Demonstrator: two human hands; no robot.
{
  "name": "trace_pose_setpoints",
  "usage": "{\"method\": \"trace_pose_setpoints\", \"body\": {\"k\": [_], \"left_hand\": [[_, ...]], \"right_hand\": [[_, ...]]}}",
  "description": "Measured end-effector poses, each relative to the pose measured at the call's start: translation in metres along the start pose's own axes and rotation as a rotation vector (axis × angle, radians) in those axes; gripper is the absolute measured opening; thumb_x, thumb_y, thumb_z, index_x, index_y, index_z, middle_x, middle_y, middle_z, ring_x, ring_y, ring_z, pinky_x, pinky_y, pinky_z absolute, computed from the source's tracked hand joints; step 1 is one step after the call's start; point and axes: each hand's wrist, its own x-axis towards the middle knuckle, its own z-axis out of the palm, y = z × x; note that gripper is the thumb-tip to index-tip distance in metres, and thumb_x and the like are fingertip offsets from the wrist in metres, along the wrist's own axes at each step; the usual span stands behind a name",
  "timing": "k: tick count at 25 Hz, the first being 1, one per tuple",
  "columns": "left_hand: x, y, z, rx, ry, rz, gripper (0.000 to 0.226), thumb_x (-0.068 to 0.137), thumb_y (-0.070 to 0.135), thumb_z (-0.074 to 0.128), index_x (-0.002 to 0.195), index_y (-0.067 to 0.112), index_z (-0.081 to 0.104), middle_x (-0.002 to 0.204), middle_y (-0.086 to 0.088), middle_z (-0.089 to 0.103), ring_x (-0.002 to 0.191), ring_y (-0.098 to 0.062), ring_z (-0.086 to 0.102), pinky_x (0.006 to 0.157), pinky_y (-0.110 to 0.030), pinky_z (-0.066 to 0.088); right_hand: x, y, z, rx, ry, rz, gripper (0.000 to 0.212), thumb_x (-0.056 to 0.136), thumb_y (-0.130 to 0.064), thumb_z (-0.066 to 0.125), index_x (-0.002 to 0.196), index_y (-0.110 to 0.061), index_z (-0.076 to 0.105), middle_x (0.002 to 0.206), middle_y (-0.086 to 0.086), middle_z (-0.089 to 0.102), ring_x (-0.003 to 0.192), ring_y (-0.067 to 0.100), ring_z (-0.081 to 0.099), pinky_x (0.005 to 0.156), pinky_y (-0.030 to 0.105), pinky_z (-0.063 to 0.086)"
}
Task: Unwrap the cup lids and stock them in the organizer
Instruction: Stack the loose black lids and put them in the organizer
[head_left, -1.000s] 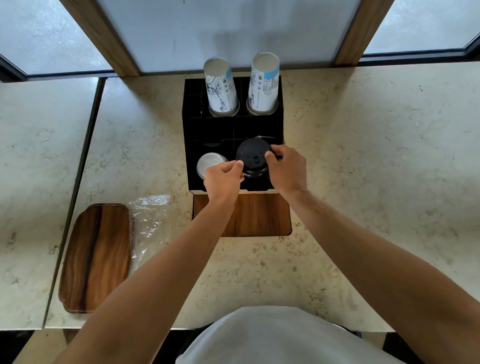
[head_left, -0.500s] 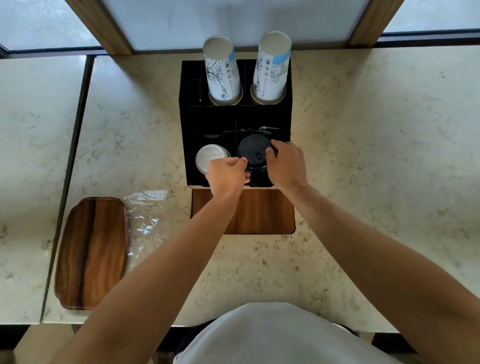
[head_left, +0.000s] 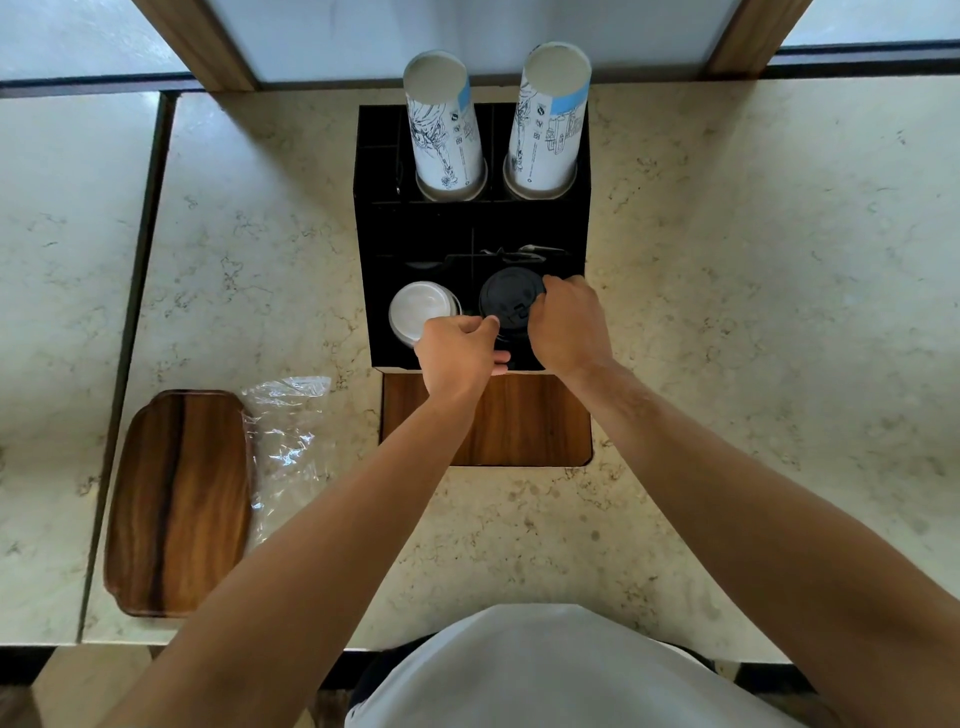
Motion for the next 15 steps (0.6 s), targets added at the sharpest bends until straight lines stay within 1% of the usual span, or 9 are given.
{"method": "trace_pose_setpoints", "body": {"k": [2, 4, 7, 10, 11, 13, 15], "left_hand": [[-0.0015, -0.0017, 0.0001, -0.015, -0.014, -0.002, 0.019, 0.097, 0.018, 0.070, 0.110, 0.004, 0.075, 0.076, 0.007, 0.070, 0.059, -0.007, 0.075, 0.047, -0.019, 0.055], [-0.0018, -0.0022, -0.0010, -0.022, -0.017, -0.008, 0.018, 0.098, 0.018, 0.069, 0.109, 0.005, 0.075, 0.075, 0.005, 0.071, 0.058, -0.008, 0.075, 0.046, -0.019, 0.055], [-0.0031, -0.0056, -0.0022, -0.019, -0.015, -0.017, 0.017, 0.097, 0.018, 0.070, 0.107, 0.006, 0.075, 0.077, 0.005, 0.072, 0.058, -0.008, 0.075, 0.046, -0.018, 0.055], [-0.0046, -0.0099, -0.0039, -0.024, -0.012, -0.034, 0.015, 0.096, 0.019, 0.071, 0.104, 0.008, 0.076, 0.077, 0.004, 0.073, 0.058, -0.009, 0.075, 0.046, -0.019, 0.056], [-0.0042, -0.0104, -0.0041, -0.031, -0.014, -0.040, 0.014, 0.096, 0.019, 0.071, 0.103, 0.009, 0.076, 0.076, 0.003, 0.074, 0.058, -0.011, 0.075, 0.046, -0.020, 0.056], [-0.0035, -0.0099, -0.0040, -0.040, -0.017, -0.051, 0.014, 0.096, 0.019, 0.071, 0.102, 0.008, 0.077, 0.076, 0.000, 0.075, 0.058, -0.012, 0.076, 0.047, -0.021, 0.057], [-0.0027, -0.0093, -0.0042, -0.037, -0.016, -0.055, 0.014, 0.096, 0.019, 0.071, 0.103, 0.008, 0.077, 0.076, -0.001, 0.075, 0.058, -0.012, 0.075, 0.047, -0.021, 0.057]], "right_hand": [[0.0007, -0.0002, -0.0012, -0.005, -0.015, 0.009, 0.030, 0.103, -0.017, 0.047, 0.123, -0.001, 0.062, 0.119, 0.019, 0.060, 0.088, 0.024, 0.058, 0.071, 0.024, 0.037], [0.0009, -0.0005, -0.0021, -0.014, -0.024, 0.012, 0.025, 0.103, -0.017, 0.047, 0.113, -0.001, 0.063, 0.115, 0.019, 0.060, 0.080, 0.018, 0.049, 0.068, 0.025, 0.036], [-0.0010, 0.0002, -0.0036, -0.023, -0.035, 0.013, 0.023, 0.102, -0.017, 0.048, 0.105, 0.000, 0.064, 0.109, 0.018, 0.061, 0.077, 0.017, 0.047, 0.063, 0.024, 0.035], [-0.0037, 0.0019, -0.0036, -0.041, -0.049, 0.006, 0.022, 0.101, -0.017, 0.049, 0.102, 0.000, 0.064, 0.107, 0.017, 0.061, 0.075, 0.018, 0.046, 0.052, 0.018, 0.025], [-0.0032, 0.0024, -0.0031, -0.043, -0.049, 0.005, 0.022, 0.101, -0.017, 0.049, 0.102, 0.000, 0.064, 0.106, 0.017, 0.061, 0.075, 0.018, 0.046, 0.052, 0.018, 0.025], [-0.0019, 0.0036, -0.0021, -0.041, -0.040, 0.006, 0.023, 0.101, -0.017, 0.049, 0.105, -0.001, 0.065, 0.109, 0.017, 0.062, 0.078, 0.018, 0.048, 0.060, 0.020, 0.032], [-0.0030, 0.0049, -0.0016, -0.031, -0.030, -0.008, 0.026, 0.103, -0.018, 0.048, 0.116, -0.002, 0.065, 0.116, 0.017, 0.062, 0.087, 0.022, 0.056, 0.071, 0.023, 0.038]]}}
